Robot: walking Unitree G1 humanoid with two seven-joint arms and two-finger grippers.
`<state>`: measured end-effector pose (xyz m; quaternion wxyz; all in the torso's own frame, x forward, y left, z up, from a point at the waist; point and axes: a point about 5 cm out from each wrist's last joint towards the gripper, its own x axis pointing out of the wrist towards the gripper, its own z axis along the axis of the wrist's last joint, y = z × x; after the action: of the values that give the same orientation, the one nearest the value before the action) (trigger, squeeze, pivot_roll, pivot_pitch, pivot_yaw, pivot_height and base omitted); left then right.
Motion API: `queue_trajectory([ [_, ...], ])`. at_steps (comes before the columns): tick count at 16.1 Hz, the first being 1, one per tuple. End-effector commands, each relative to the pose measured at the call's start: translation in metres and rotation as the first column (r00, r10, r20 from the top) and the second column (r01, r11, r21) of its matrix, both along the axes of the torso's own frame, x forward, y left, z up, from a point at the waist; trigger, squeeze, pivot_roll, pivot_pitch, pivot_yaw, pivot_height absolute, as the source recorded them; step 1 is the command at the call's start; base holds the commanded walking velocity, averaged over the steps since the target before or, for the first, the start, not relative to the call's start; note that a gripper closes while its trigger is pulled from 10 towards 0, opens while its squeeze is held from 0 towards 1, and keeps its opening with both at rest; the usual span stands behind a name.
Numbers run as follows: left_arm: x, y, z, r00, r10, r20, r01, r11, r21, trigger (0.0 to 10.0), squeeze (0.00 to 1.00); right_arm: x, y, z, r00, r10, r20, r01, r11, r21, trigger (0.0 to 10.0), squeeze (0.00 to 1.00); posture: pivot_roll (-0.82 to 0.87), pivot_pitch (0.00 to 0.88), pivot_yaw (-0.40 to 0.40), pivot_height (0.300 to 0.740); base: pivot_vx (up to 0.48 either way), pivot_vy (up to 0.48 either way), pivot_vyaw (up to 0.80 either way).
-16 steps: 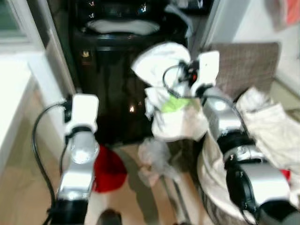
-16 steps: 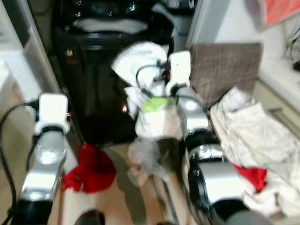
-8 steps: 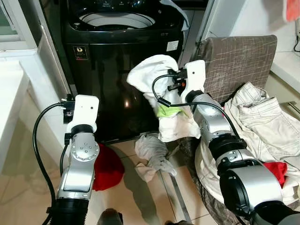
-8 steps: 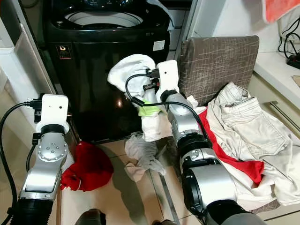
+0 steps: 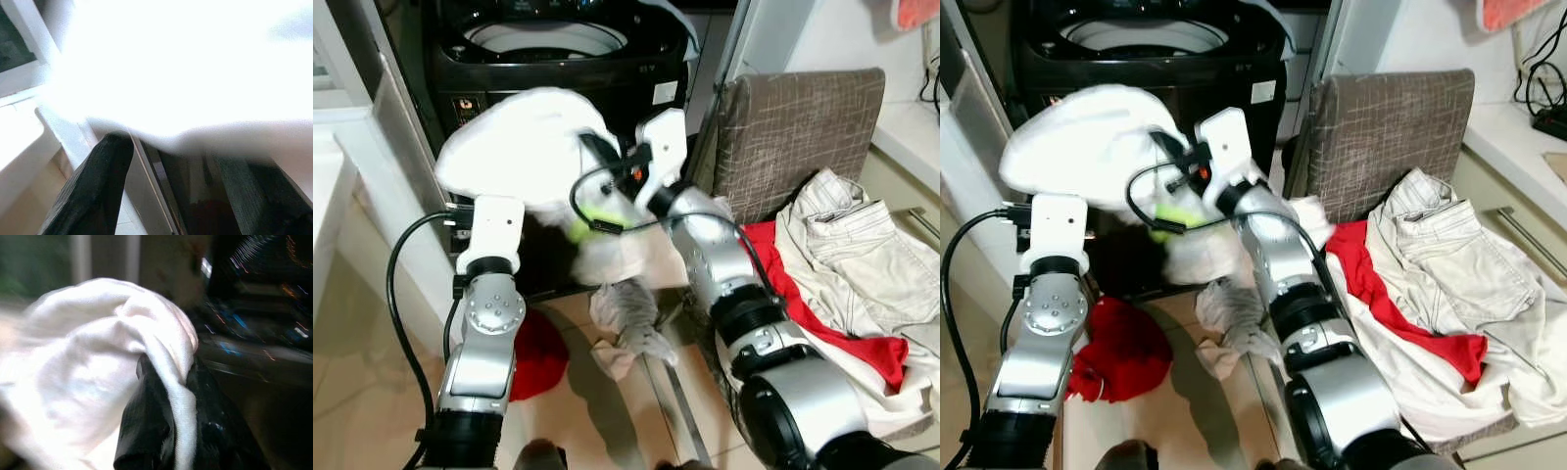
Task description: Clothes washing
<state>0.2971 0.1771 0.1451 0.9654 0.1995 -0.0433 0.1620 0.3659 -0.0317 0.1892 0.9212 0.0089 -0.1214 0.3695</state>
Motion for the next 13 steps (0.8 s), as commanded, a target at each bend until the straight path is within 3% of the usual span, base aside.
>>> queue_trajectory([
  [1, 0.001, -0.001, 0.001, 1.000, 0.009, 0.007, -0.009, 1.000, 0.004, 10.0, 0.00, 0.011, -0.029, -0.012, 0.983, -0.182, -0.036, 0.178, 0.981, -0.079, 0.0, 0.09, 0.07, 0.024, -0.080, 0.740, 0.000, 0.000, 0.00],
  [3, 0.001, -0.001, 0.000, 1.000, 0.007, 0.003, -0.007, 1.000, 0.004, 10.0, 0.00, 0.018, -0.064, -0.024, 0.933, -0.356, -0.057, 0.345, 0.927, -0.146, 0.0, 0.09, 0.07, 0.025, -0.078, 0.740, 0.000, 0.000, 0.00],
  [5, 0.001, -0.001, 0.000, 1.000, 0.004, 0.002, -0.004, 1.000, 0.005, 10.0, 0.00, 0.017, -0.079, -0.036, 0.905, -0.416, -0.091, 0.396, 0.901, -0.177, 0.0, 0.09, 0.06, 0.024, -0.074, 0.740, 0.000, 0.000, 0.00],
  [7, 0.003, -0.001, 0.001, 1.000, 0.004, 0.003, -0.004, 1.000, 0.013, 10.0, 0.00, 0.014, -0.081, -0.047, 0.895, -0.440, -0.076, 0.414, 0.881, -0.229, 0.0, 0.09, 0.06, 0.021, -0.069, 0.740, 0.000, 0.000, 0.00],
  [9, 0.006, 0.008, 0.011, 0.996, 0.076, 0.040, -0.075, 0.997, -0.003, 10.0, 0.00, 0.016, -0.092, -0.053, 0.820, -0.563, -0.106, 0.526, 0.813, -0.248, 0.0, 0.00, 0.06, 0.024, -0.068, 0.740, 0.000, 0.000, 0.00],
  [10, 0.010, 0.011, 0.021, 0.991, 0.106, 0.077, -0.105, 0.994, -0.017, 10.0, 0.00, 0.016, -0.092, -0.056, 0.813, -0.570, -0.117, 0.529, 0.807, -0.262, 10.0, 0.00, 0.06, 0.022, -0.070, 0.740, 0.000, 0.000, 0.00],
  [11, 0.013, 0.009, 0.026, 0.991, 0.095, 0.094, -0.094, 0.995, -0.019, 10.0, 0.00, 0.014, -0.089, -0.056, 0.834, -0.538, -0.126, 0.499, 0.832, -0.243, 10.0, 0.00, 0.06, 0.020, -0.073, 0.740, 0.000, 0.000, 0.00],
  [13, 0.013, 0.003, 0.021, 0.995, 0.067, 0.073, -0.065, 0.998, -0.018, 10.0, 0.00, 0.014, -0.087, -0.056, 0.847, -0.518, -0.124, 0.481, 0.844, -0.239, 10.0, 0.00, 0.06, 0.018, -0.072, 0.740, 0.000, 0.000, 0.28],
])
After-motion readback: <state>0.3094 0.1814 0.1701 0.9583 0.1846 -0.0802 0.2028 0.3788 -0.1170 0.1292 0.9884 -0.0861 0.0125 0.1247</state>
